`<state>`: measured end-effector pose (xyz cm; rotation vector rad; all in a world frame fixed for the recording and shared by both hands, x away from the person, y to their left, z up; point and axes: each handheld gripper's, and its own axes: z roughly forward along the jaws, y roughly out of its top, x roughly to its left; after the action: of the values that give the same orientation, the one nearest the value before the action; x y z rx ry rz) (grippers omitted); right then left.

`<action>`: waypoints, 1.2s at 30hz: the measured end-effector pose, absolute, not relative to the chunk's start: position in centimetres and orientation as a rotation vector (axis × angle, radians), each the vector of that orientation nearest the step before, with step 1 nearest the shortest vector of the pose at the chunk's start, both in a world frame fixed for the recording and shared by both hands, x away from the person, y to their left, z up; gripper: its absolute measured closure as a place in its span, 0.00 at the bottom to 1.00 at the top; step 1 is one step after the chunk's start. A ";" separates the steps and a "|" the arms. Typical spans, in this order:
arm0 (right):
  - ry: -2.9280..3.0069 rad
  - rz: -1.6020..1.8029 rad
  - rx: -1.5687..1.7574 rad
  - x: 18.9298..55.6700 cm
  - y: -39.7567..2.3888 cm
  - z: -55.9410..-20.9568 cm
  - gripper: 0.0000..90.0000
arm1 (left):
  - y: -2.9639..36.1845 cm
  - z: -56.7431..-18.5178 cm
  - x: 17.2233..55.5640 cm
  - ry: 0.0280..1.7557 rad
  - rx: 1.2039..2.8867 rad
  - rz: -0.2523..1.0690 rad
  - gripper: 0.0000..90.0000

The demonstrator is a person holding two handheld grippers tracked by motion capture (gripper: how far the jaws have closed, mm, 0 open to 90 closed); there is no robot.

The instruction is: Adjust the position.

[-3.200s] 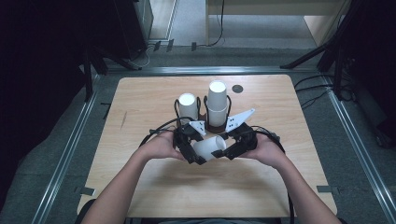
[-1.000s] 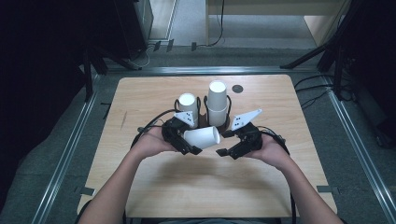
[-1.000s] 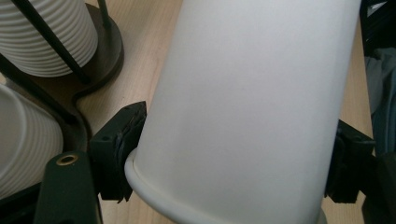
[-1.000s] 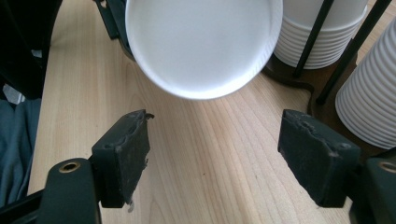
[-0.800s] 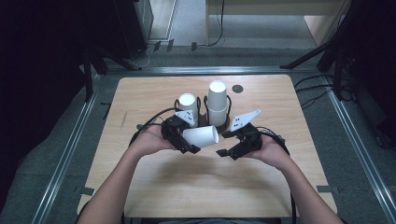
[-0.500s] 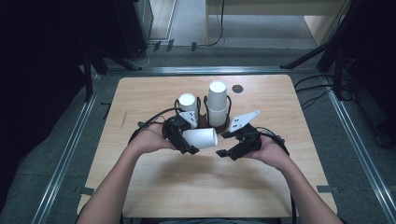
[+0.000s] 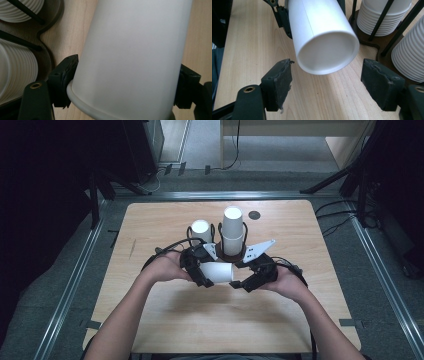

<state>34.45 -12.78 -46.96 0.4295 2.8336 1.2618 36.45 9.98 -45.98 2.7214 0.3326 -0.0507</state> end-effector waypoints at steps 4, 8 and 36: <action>2.838 1.253 0.423 34.5 -12.5 -47.1 0.28 | 9.7 -46.3 36.5 0.330 2.737 -0.054 0.24; 2.832 1.260 0.411 34.5 -12.2 -47.0 0.28 | 9.2 -46.6 36.3 0.315 2.751 -0.065 0.24; 2.860 1.172 0.246 33.9 -11.1 -47.1 0.37 | 8.8 -46.7 35.9 0.310 2.669 -0.074 0.09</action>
<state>33.86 -11.10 -47.05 0.2461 2.8602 1.1717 35.92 8.76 -46.68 2.6688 0.3104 -0.0743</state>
